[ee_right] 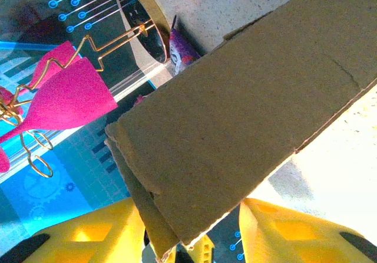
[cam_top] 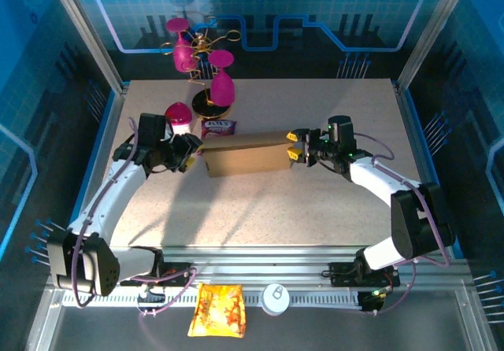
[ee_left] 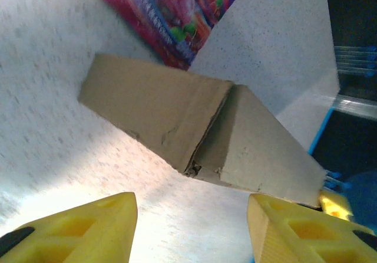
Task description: Fold the paper box
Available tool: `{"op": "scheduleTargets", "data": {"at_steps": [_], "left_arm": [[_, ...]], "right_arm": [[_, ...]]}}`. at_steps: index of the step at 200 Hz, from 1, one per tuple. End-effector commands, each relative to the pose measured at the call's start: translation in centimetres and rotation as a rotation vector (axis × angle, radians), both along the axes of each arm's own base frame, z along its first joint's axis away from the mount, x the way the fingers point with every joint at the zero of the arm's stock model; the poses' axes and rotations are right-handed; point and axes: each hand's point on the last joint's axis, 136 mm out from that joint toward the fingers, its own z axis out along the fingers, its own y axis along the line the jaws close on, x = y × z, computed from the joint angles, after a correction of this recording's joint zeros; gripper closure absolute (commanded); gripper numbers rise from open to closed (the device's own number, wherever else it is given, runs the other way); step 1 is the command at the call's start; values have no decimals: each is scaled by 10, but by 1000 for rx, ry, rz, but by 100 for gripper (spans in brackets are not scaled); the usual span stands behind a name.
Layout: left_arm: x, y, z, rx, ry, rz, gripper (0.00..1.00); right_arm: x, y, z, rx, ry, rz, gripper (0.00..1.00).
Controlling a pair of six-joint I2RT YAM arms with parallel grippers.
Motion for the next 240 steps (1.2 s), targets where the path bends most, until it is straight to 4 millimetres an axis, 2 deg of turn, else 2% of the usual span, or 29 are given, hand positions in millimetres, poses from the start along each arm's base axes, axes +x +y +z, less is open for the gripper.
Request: {"op": "scheduleTargets", "data": {"at_steps": [1,32,73,140,216,240], "left_arm": [[11,-19,11,-257,75,114,47],[20,-23,9,-329,79,155,47],[14,-20,-15,-315,143,187,50],[20,-16,-39,-311,167,223,75],[17,-16,-39,-315,163,219,79],[18,-17,-35,-318,148,209,81]], "right_arm": [[-8,-9,-28,-38,89,-10,55],[-6,-10,-29,-38,88,-13,56],[-4,-9,-30,-36,89,-5,56],[-5,-13,-36,-53,102,-1,64],[-8,-16,-44,-77,125,20,77],[-10,-19,-44,-91,125,28,77]]}}
